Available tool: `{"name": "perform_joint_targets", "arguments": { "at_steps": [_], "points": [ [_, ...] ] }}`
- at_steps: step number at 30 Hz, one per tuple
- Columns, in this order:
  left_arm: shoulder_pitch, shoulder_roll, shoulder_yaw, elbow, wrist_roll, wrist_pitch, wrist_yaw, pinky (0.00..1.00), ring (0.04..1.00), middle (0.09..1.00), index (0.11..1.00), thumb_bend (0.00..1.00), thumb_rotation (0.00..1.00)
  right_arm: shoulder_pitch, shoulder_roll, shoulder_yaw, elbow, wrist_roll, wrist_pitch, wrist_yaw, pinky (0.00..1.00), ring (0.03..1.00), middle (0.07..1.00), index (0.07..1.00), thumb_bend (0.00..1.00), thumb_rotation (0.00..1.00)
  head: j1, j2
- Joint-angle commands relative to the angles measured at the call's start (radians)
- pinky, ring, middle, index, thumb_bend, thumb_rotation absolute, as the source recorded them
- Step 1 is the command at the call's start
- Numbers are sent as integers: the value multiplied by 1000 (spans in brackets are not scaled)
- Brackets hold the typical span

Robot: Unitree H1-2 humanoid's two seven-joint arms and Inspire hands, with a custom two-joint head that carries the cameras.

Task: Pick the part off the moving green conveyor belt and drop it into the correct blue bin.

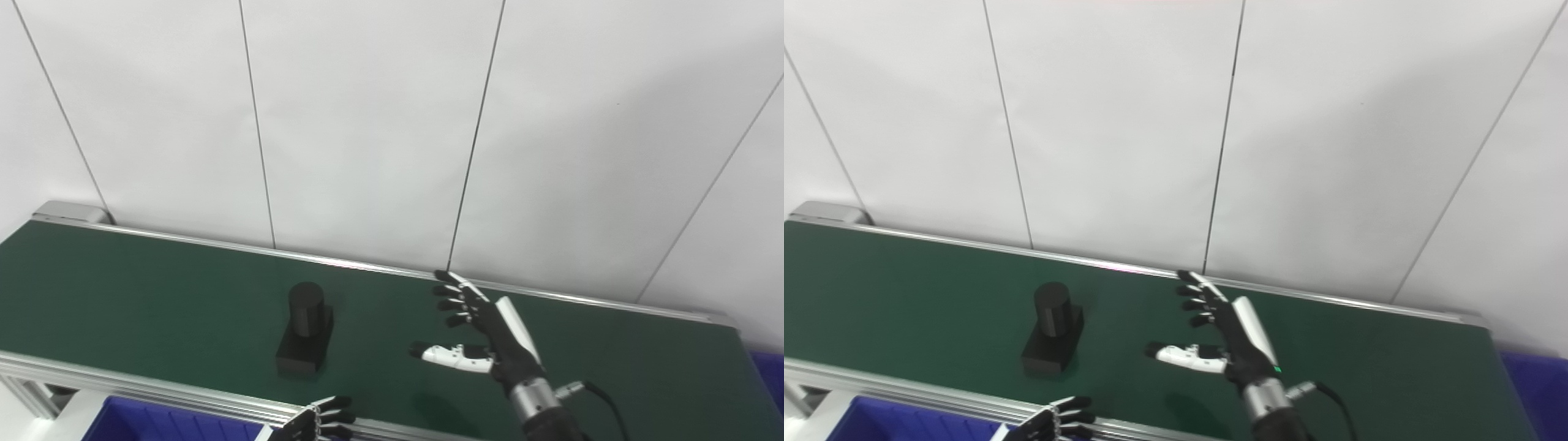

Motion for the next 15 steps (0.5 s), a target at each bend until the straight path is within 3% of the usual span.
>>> {"name": "perform_joint_targets", "arguments": {
  "at_steps": [1, 15],
  "points": [
    [-18, 9, 6, -13, -17, -43, -8, 568, 680, 754, 818, 764, 531, -48, 21, 7, 24, -7, -47, -30, 692, 790, 828, 886, 671, 334, 5, -1],
    [-18, 7, 10, -14, -10, -41, -5, 560, 664, 740, 802, 794, 537, -132, 85, 61, 215, -26, -100, -85, 735, 812, 838, 885, 670, 299, 27, 1]
  ]
}}
